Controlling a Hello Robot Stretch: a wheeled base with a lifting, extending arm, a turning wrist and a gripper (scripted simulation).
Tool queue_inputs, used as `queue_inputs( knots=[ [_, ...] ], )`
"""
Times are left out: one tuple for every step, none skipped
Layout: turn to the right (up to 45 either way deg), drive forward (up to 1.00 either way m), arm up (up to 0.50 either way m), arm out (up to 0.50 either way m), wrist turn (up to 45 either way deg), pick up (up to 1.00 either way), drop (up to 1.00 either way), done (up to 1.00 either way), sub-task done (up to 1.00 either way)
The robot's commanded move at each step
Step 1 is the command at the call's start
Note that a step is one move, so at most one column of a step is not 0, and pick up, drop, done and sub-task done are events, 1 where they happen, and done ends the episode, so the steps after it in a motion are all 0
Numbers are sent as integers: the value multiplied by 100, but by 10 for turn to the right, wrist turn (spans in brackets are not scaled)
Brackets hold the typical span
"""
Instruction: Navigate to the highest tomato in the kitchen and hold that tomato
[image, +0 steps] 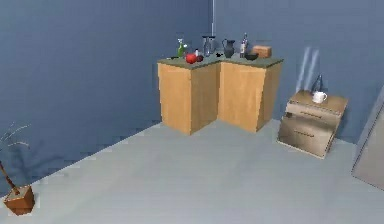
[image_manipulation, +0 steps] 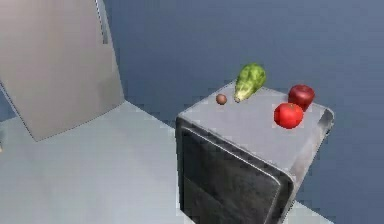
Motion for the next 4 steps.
queue_inputs(
  knots=[
    [0, 100, 0, 0, 0, 0, 0, 0, 0],
    [0, 60, 0, 0, 0, 0, 0, 0, 0],
    [-450, 0, 0, 0, 0, 0, 0, 0, 0],
    [-390, 0, 0, 0, 0, 0, 0, 0, 0]
  ],
)
